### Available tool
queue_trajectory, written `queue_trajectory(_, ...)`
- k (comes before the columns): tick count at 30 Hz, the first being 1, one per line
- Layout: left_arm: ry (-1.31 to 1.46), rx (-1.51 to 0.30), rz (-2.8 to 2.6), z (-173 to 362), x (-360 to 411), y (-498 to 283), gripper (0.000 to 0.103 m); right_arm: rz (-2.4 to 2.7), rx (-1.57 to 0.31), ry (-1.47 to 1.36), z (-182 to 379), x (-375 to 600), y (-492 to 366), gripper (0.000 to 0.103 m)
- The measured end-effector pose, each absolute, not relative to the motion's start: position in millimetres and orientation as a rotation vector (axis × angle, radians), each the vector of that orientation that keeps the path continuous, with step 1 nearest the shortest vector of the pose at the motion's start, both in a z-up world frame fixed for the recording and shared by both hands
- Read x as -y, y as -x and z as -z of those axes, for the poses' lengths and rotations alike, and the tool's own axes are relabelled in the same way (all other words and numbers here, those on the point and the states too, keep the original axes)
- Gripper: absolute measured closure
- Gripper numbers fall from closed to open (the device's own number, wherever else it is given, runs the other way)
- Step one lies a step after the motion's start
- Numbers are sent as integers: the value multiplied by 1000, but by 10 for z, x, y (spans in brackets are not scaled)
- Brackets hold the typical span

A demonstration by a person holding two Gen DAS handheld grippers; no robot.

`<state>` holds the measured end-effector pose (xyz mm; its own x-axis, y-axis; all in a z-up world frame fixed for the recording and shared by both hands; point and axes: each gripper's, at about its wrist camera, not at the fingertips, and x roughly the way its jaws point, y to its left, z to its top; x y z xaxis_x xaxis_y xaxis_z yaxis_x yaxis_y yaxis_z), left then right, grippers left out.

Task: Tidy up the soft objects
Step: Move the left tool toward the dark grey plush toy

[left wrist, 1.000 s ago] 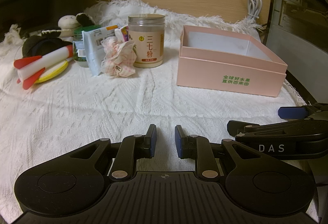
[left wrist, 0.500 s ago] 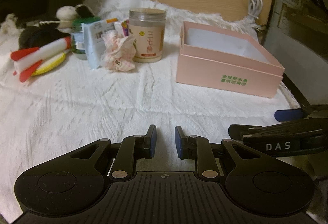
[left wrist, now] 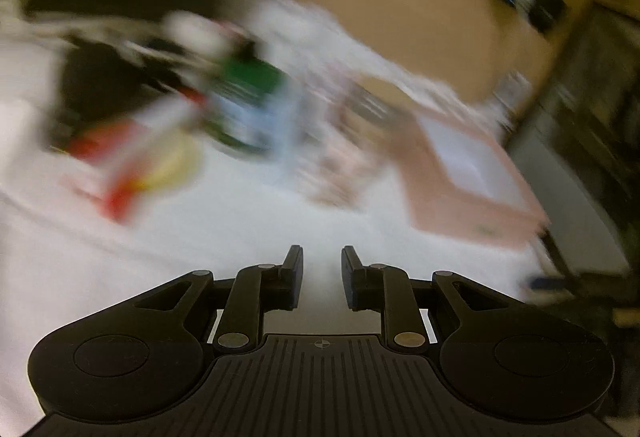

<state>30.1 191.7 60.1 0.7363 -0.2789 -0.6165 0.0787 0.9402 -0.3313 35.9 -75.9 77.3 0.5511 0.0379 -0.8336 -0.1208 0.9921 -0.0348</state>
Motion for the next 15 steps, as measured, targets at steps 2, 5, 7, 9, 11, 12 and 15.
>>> queue_trajectory(2,308,-686,153,-699,-2267,-328,80,-94,-946,76,-866,498,-352,1)
queue_trajectory(5,292,-650,97,-828,-2723,-416,80,-102,-883,33,-976,129,-377,1)
queue_trajectory(7,256,-647,75,-874,-2933,-491,80,-79,-841,10,-1016,-80,-392,1)
queue_trajectory(9,224,-656,81,-888,-3110,-589,80,-33,-791,15,-1039,-289,-390,1)
queue_trajectory(11,207,-679,101,-875,-3239,-701,80,2,-753,37,-1069,-444,-372,1)
queue_trajectory(12,202,-683,112,-862,-3285,-748,80,16,-741,42,-1089,-484,-355,1)
queue_trajectory(15,215,-696,130,-832,-3374,-852,80,55,-727,55,-1142,-535,-308,1)
